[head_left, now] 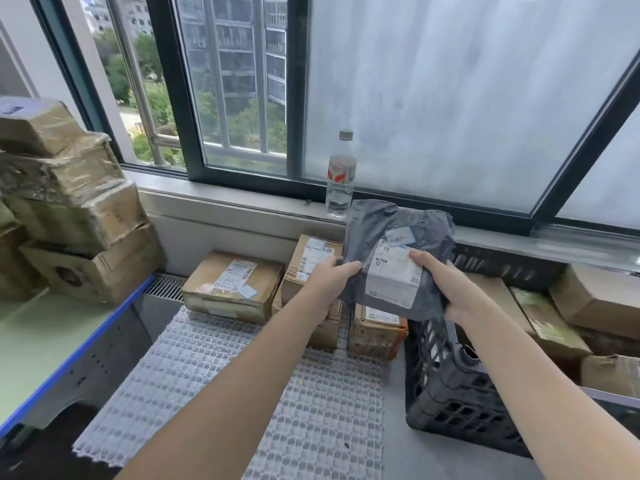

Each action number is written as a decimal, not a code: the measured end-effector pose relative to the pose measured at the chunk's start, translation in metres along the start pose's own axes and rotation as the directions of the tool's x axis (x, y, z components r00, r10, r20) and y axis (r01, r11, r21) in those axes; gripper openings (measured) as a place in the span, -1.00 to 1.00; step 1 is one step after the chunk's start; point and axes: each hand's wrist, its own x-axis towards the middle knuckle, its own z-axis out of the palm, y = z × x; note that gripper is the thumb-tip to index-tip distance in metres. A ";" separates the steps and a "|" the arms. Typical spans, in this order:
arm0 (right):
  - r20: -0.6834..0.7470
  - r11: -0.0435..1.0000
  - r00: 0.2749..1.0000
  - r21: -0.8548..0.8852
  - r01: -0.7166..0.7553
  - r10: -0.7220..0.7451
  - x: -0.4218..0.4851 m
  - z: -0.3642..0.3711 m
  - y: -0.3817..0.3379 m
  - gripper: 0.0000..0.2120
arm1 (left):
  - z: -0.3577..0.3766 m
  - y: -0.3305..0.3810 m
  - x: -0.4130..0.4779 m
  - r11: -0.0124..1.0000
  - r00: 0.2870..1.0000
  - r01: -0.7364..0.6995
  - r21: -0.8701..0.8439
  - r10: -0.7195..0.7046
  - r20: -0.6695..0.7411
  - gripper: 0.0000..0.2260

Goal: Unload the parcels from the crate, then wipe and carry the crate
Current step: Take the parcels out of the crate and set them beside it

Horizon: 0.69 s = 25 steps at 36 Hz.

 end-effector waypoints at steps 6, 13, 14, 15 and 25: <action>0.029 0.992 0.992 -0.018 -0.125 0.125 0.030 0.008 0.000 -0.52 | -0.006 0.011 0.010 0.998 0.999 -0.007 0.068 0.009 -0.035 -0.86; 0.133 0.987 0.980 -0.083 -0.136 0.147 0.045 0.029 0.005 -0.46 | -0.029 0.010 0.018 0.999 0.992 0.037 0.034 -0.033 -0.119 -0.80; 0.157 0.986 0.976 -0.095 -0.134 0.148 0.045 0.033 0.006 -0.42 | -0.034 0.009 0.018 0.999 0.990 0.036 0.008 -0.035 -0.140 -0.75; 0.178 0.986 0.973 -0.109 -0.129 0.147 0.045 0.038 0.008 -0.40 | -0.040 0.008 0.018 0.999 0.987 0.037 -0.015 -0.039 -0.153 -0.69; 0.252 0.977 0.966 -0.215 0.004 0.051 0.020 0.087 0.043 -0.56 | -0.107 -0.027 -0.008 0.999 0.998 0.048 0.012 -0.047 -0.036 -0.77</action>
